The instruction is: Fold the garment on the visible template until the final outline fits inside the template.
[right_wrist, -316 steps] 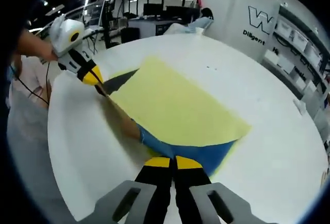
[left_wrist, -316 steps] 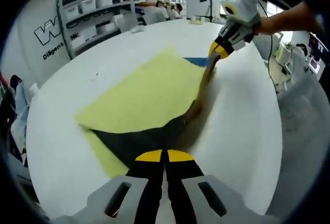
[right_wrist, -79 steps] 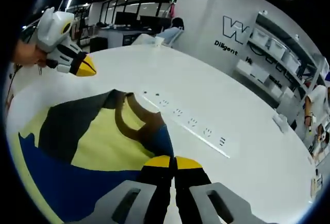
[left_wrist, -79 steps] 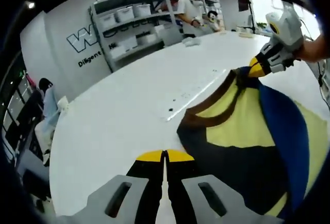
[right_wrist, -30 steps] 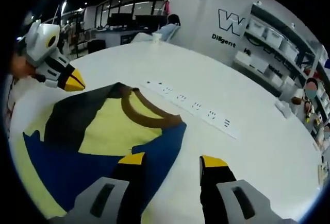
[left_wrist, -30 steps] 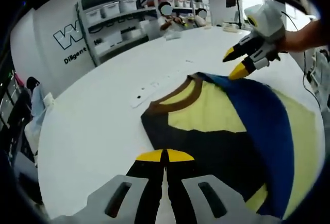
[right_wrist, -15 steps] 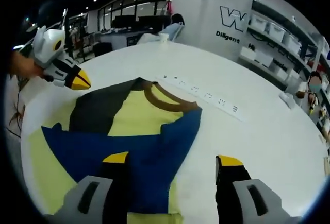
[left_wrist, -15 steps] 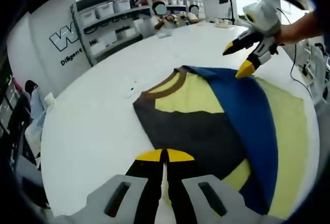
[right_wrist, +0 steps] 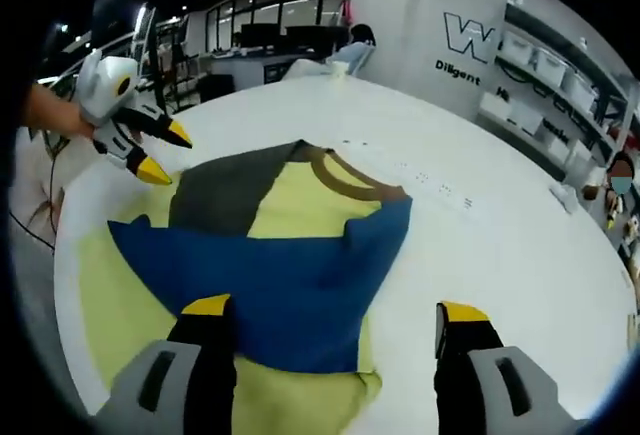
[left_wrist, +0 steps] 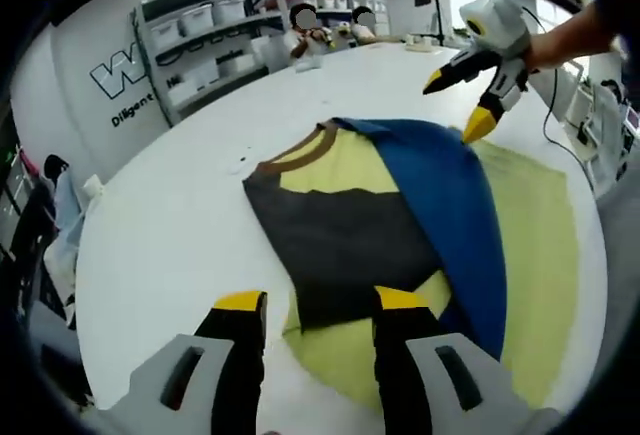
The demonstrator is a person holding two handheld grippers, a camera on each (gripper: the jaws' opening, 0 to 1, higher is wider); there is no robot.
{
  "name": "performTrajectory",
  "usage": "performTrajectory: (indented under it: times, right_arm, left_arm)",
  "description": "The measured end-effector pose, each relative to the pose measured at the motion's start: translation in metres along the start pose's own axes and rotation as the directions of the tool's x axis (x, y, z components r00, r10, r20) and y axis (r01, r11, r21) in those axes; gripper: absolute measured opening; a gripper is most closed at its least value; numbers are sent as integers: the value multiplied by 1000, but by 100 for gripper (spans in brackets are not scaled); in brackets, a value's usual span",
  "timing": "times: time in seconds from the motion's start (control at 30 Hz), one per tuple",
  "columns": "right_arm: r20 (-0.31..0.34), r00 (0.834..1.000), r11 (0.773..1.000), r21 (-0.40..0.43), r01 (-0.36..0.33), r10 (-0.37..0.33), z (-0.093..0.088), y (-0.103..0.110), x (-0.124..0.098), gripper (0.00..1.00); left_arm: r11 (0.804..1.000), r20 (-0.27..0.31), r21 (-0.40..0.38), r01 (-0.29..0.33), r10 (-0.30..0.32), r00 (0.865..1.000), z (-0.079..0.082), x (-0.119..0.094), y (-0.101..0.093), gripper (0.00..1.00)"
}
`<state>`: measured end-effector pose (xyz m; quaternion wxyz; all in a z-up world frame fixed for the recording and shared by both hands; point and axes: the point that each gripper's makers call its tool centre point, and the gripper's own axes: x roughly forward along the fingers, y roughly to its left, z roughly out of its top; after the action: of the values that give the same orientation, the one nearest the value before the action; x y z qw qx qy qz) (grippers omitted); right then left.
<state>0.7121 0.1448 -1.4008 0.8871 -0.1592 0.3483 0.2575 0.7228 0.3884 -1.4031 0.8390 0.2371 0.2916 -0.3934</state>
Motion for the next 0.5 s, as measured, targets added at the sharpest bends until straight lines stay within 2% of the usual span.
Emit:
performTrajectory:
  times: [0.1,0.17,0.23,0.33,0.5]
  right_arm:
    - [2,1000,1000,-4,-14,14,-3,9,-4,81]
    - [3,1000,1000,-5,-21,21,-7,15,-8,81]
    - [9,1000,1000,1,-28,28,-11,21,-12,82]
    - [1,999,999,-1,-42,42,-20,26,-15,82]
    - [-20,999,999,-12,-50,49,-32,24,-25,83]
  left_arm:
    - [1000,-7,0,13,-13,1000,-6,-3,-4,47]
    - [999,-20,-11,34,-34,999,-13,-5,-10,58]
    - [999,-26,-1,34,-34,999,-19,-11,-15,64]
    - [999,-33,8,35,-34,999,-27,-16,-19,64]
    - [999,-59,19,30,-29,998,-42,-26,-25,67]
